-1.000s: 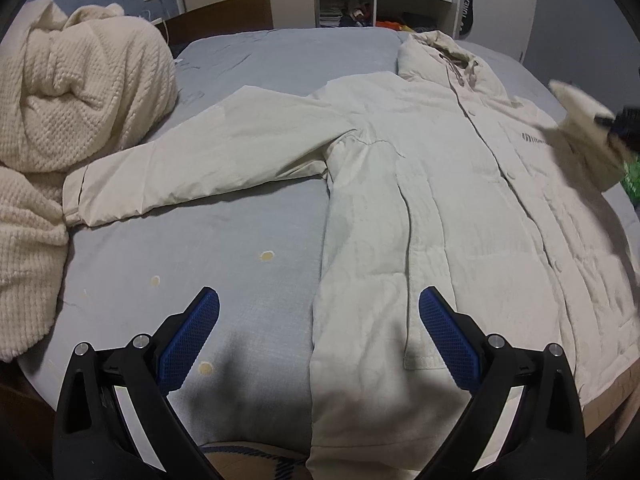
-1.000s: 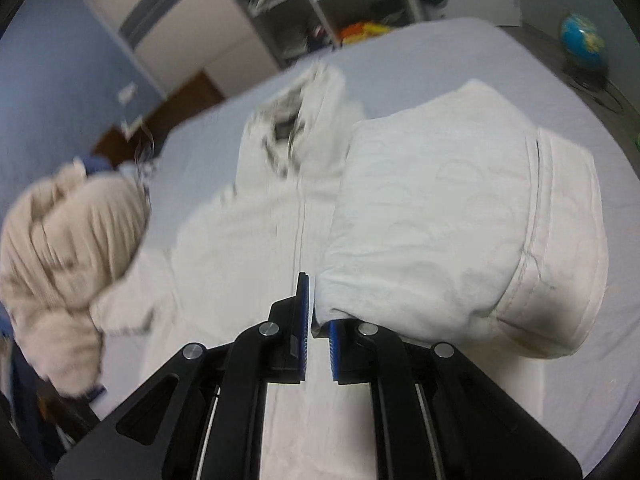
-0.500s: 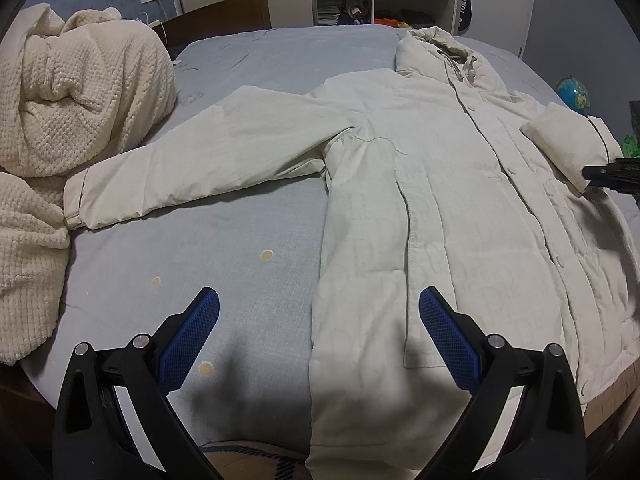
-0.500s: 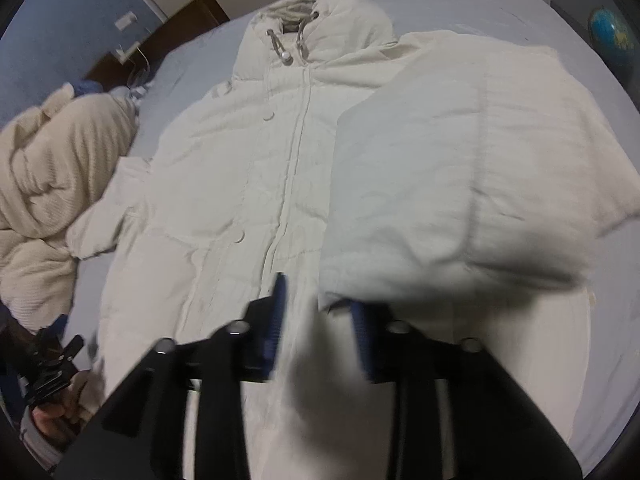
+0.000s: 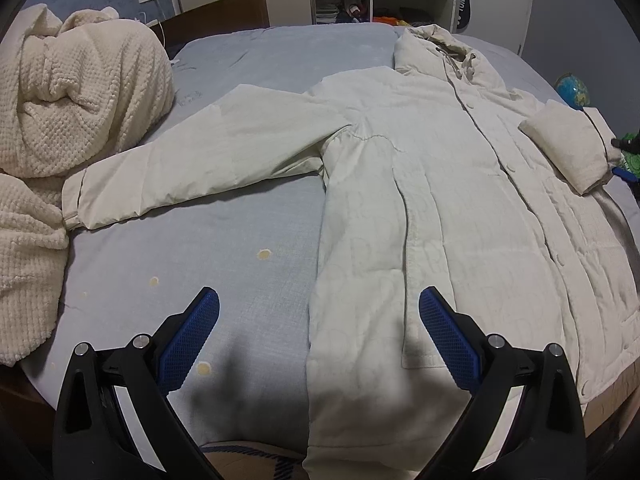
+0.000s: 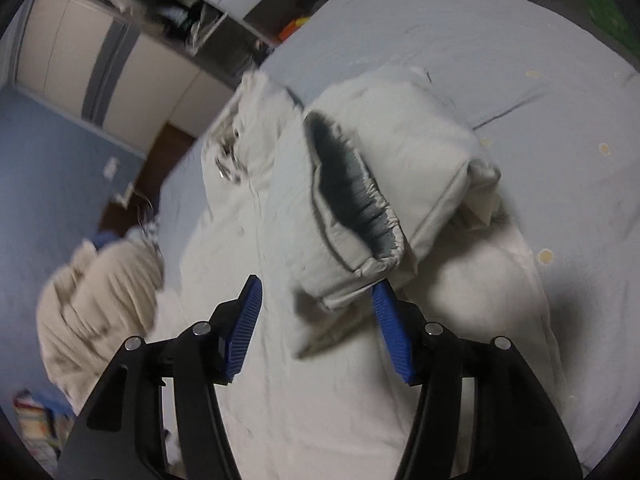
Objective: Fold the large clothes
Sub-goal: 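Regrasp the sleeve cuff with the right gripper and lay it flatter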
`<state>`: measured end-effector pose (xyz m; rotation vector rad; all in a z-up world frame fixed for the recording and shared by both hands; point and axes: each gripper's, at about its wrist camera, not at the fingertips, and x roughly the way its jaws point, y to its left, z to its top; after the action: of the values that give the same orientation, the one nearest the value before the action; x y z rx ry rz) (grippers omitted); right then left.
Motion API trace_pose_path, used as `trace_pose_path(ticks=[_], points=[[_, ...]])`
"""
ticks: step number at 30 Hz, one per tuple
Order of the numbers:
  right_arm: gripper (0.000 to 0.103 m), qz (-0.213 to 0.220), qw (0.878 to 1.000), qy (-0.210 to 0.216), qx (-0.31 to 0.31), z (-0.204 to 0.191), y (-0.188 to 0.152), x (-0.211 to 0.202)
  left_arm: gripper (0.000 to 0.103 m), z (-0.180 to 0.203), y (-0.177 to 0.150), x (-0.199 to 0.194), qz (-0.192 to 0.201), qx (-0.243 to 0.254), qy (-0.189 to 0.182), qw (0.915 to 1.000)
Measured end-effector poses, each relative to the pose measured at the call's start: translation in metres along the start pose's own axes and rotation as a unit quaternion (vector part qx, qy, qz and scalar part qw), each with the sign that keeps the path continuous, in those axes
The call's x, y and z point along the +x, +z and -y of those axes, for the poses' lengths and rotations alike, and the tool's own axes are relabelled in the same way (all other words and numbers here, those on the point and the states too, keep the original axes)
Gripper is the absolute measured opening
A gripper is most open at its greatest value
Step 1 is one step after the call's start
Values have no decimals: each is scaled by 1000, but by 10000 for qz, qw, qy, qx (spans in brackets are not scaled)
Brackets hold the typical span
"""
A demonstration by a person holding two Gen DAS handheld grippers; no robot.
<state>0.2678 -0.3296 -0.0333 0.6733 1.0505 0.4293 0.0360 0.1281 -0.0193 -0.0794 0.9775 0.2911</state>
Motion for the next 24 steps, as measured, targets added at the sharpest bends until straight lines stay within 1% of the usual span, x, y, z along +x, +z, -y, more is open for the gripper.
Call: trace_pose_path(ticks=[1,2,3,5,7,9,11,13,14,16,17,19,20,22,23,24], points=[[53,28,10000,-1,20,-2,2,1,96,0,0,0,-4,-5,-4,10000],[50,11,10000,-43,8,-6,4,4,96,0,0,0,-9,-10,-10,10000],[37,-16,10000,-87,-20,-9,6,8,96,0,0,0,-9,-10,-13,10000],[19,-93,9998,-100,-117,-18,10,18,96,0,0,-1,4,-15,-20,10000],[16,-133,9996,-2,-248,-30,12,26,96,-1,-1,-1,28,-64,-43,10000],[12,-153,9986,90,-503,-53,13,34,96,-4,0,-2,55,-124,-70,9999],[11,-176,9972,189,-704,-74,11,39,96,-6,-1,-3,85,-197,-113,9997],[11,-192,9949,275,-950,-100,10,46,96,-9,0,-4,97,-275,-158,9995],[11,-224,9930,307,-1122,-119,8,53,96,-10,0,-4,103,-302,-176,9993],[11,-290,9900,353,-1333,-142,4,62,96,-12,0,-5,127,-366,-212,9990],[11,-368,9876,362,-1484,-158,-2,71,96,-14,0,-5,136,-390,-224,9989],[11,-509,9837,339,-1693,-177,-12,83,96,-16,0,-6,153,-446,-244,9986],[11,-630,9798,284,-1879,-188,-21,92,96,-17,0,-6,161,-483,-256,9984],[16,-821,9712,77,-2235,-204,-34,108,96,-20,0,-7,174,-542,-270,9980],[22,-967,9665,-38,-2378,-210,-44,118,96,-20,0,-7,180,-565,-274,9979],[31,-1174,9631,-30,-2422,-212,-52,127,96,-21,0,-7,184,-579,-277,9978]])
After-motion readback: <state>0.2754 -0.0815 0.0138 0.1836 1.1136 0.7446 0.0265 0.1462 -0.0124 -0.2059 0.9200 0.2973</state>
